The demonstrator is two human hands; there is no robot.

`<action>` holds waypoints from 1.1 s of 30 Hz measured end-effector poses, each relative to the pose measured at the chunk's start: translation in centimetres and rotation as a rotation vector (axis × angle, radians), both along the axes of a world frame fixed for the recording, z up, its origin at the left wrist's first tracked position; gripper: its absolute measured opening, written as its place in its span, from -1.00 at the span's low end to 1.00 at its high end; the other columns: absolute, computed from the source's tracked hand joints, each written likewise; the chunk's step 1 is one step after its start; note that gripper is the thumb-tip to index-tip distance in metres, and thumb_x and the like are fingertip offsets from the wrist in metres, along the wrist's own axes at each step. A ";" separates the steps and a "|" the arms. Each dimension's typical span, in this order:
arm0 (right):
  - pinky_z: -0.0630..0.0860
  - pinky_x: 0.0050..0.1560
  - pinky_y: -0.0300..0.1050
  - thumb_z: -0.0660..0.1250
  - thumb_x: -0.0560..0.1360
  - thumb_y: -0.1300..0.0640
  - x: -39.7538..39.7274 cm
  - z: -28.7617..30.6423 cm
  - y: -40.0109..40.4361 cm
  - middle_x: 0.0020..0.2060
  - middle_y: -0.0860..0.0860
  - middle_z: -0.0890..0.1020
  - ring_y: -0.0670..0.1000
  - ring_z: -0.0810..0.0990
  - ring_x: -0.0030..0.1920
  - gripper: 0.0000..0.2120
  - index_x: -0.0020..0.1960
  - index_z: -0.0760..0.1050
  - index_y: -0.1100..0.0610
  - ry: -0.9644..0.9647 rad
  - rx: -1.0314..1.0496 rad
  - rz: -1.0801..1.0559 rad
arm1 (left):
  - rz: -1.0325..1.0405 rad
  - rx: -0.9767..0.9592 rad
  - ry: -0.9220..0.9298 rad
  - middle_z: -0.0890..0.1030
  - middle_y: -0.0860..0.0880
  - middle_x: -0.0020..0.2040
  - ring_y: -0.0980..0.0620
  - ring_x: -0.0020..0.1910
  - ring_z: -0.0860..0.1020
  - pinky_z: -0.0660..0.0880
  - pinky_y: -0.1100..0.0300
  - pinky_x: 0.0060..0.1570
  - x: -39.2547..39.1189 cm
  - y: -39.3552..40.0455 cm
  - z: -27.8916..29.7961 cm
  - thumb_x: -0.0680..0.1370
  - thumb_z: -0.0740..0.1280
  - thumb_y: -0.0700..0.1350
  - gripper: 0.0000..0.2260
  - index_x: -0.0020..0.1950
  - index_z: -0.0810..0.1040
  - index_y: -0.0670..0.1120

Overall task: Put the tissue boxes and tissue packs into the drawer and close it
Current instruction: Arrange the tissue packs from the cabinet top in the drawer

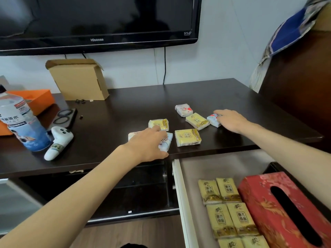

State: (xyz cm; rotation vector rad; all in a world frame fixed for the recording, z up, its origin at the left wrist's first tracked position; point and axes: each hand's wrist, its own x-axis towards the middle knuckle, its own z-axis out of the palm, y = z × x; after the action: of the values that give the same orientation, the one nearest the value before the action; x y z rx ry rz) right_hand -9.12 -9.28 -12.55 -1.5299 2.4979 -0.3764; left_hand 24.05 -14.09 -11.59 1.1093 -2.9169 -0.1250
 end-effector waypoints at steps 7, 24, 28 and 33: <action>0.44 0.09 0.13 0.27 0.53 -0.36 0.0 0.5 2.2 0.32 0.13 0.47 0.20 0.37 0.39 -0.38 0.51 0.40 -0.12 0.203 0.117 0.008 | 0.067 0.132 0.020 0.54 0.05 0.21 0.01 0.09 0.52 0.47 0.09 -0.03 -0.7 -1.0 0.0 0.40 0.52 0.16 -0.51 0.24 0.43 0.10; 0.59 0.12 -0.05 0.57 0.29 -0.27 3.2 2.1 17.2 0.09 -0.21 0.60 -0.16 0.61 0.08 -0.38 0.29 0.55 -0.12 -0.038 -0.097 0.382 | -0.130 0.065 0.144 0.49 0.16 0.08 0.11 0.04 0.47 0.42 0.11 -0.12 -4.9 13.7 -1.7 0.34 0.36 0.42 -0.45 0.20 0.37 0.18; 0.54 0.09 -0.07 0.54 0.37 -0.27 4.4 -0.1 19.0 0.14 -0.21 0.53 -0.13 0.55 0.11 -0.36 0.36 0.47 -0.10 0.053 0.042 0.479 | -0.130 0.135 0.055 0.50 0.03 0.22 -0.01 0.21 0.47 0.48 0.05 0.09 -7.3 13.8 -5.3 0.42 0.47 0.25 -0.39 0.35 0.40 0.02; 0.50 0.05 -0.07 0.54 0.33 0.02 5.3 -2.3 18.8 0.21 -0.13 0.50 -0.04 0.51 0.17 -0.32 0.38 0.38 -0.04 0.081 0.118 0.457 | -0.089 0.180 0.003 0.47 -0.06 0.30 -0.08 0.27 0.43 0.46 0.00 0.23 -9.5 13.3 -7.7 0.42 0.51 0.14 -0.34 0.43 0.38 -0.07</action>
State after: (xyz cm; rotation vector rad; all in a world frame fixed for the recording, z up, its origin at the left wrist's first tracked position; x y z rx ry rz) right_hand -3.86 9.49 -14.80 -2.0246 2.0860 -0.0939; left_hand 14.52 -0.84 -19.27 0.9968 -3.0013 -0.3973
